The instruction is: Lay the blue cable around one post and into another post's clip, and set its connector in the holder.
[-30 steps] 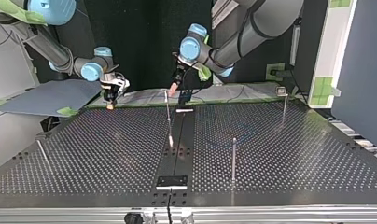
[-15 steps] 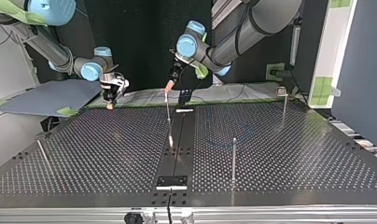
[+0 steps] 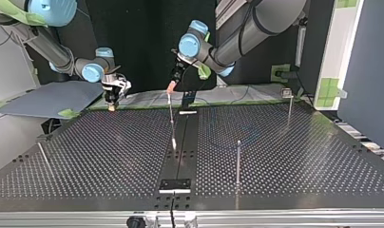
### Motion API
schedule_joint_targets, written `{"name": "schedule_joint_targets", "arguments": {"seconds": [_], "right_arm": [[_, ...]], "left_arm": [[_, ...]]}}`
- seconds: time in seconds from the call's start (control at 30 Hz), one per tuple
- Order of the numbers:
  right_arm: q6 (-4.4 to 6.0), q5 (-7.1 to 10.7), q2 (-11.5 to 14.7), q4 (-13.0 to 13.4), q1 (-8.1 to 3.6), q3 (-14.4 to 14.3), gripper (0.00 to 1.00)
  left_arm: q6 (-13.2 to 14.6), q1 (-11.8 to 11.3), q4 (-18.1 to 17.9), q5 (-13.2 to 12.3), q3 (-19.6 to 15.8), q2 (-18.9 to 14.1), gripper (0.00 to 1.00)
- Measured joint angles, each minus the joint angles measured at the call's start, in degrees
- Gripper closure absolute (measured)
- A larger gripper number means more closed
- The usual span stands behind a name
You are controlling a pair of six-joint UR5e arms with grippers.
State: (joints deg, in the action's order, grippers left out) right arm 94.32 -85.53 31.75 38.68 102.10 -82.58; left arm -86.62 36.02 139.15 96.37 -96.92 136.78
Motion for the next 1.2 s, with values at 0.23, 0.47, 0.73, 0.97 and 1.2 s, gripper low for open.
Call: {"name": "schedule_joint_targets", "arguments": {"seconds": [0.23, 0.47, 0.73, 0.97, 1.2], "right_arm": [[0.00, 0.00, 0.00, 0.00, -0.02, 0.00, 1.00], [0.00, 0.04, -0.04, -0.08, -0.03, 0.00, 1.00], [0.01, 0.08, -0.04, -0.09, -0.06, 0.00, 1.00], [0.06, 0.09, -0.13, -0.09, -0.10, 0.01, 1.00], [0.81, 0.09, -0.15, 0.08, -0.22, 0.01, 1.00]], "left_arm": [[-0.24, 0.17, -0.13, 0.00, 0.00, 0.00, 0.00], [-0.29, 0.23, -0.18, 0.07, 0.00, 0.00, 0.00], [-0.29, 0.27, -0.18, 0.09, 0.00, 0.00, 0.00], [1.56, 1.36, -0.09, 0.46, -1.26, -1.66, 0.00], [-0.47, 4.98, -3.84, 3.14, -5.54, -6.03, 0.00]]}}
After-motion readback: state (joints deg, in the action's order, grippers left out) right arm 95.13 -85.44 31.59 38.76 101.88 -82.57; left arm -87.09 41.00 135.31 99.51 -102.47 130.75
